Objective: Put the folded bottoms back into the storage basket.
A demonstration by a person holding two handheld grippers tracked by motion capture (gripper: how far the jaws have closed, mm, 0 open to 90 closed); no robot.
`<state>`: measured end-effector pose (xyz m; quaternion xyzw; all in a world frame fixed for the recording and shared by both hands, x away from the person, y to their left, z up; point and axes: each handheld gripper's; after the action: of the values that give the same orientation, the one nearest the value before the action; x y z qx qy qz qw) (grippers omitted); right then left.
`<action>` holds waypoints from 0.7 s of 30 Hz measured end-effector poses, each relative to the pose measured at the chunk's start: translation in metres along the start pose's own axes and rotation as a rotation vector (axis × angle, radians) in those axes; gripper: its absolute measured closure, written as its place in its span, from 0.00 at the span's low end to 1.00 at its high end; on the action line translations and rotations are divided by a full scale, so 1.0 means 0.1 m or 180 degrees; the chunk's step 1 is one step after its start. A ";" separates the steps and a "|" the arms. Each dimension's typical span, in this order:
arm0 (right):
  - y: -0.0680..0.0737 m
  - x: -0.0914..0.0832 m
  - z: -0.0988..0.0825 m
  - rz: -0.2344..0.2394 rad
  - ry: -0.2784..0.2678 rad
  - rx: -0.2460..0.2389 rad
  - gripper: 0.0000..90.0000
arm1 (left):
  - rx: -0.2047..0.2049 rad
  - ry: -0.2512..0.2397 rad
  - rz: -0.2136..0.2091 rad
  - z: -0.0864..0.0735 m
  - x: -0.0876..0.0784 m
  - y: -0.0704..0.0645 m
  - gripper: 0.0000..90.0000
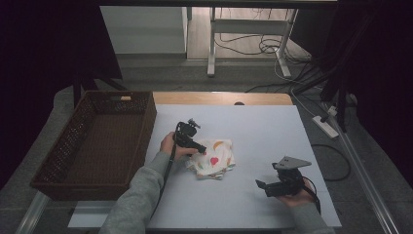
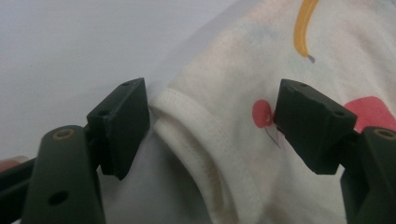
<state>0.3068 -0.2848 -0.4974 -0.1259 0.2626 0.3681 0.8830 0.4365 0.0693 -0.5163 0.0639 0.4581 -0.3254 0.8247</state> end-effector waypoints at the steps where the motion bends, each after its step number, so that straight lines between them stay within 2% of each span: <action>1: 0.00 0.00 0.00 0.0001 0.0000 -0.0001 0.09 | 0.0015 0.0005 0.0008 0.00 0.00 0.00 0.29; 5: 0.00 0.00 0.00 0.0007 0.0007 -0.0011 0.09 | 0.0065 0.0023 0.0039 0.00 0.01 -0.02 0.29; 6: 0.01 0.01 0.00 0.0009 0.0009 -0.0012 0.09 | 0.0146 0.0027 0.0099 -0.01 0.01 -0.04 0.31; 7: 0.01 0.01 0.00 0.0009 0.0009 -0.0012 0.09 | 0.0146 0.0027 0.0099 -0.01 0.01 -0.04 0.33; 8: 0.01 0.01 0.00 0.0012 0.0012 -0.0012 0.09 | 0.0200 0.0022 0.0118 -0.02 0.00 -0.06 0.36; 13: 0.01 0.01 0.00 0.0018 0.0018 -0.0016 0.09 | 0.0245 0.0015 0.0083 -0.02 -0.01 -0.09 0.52; 15: 0.01 0.01 0.00 0.0023 0.0026 -0.0019 0.09 | 0.0305 -0.0006 -0.0045 -0.03 -0.02 -0.11 0.63; 17: 0.01 0.01 0.00 0.0020 0.0031 -0.0024 0.10 | 0.0303 -0.0024 -0.0134 -0.04 -0.01 -0.12 0.74; 21: 0.01 0.01 0.00 0.0024 0.0027 -0.0020 0.09 | 0.0238 -0.0042 -0.0277 -0.05 -0.01 -0.09 0.83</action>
<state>0.3066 -0.2835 -0.4983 -0.1293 0.2657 0.3717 0.8801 0.4269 0.0648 -0.5167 0.0726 0.4425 -0.3783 0.8098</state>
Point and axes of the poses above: each handheld gripper's, and its own axes: x roughly forward along the jaws, z roughly out of its top, y roughly to its left, and after that the axes turned 8 degrees about -y, right-handed
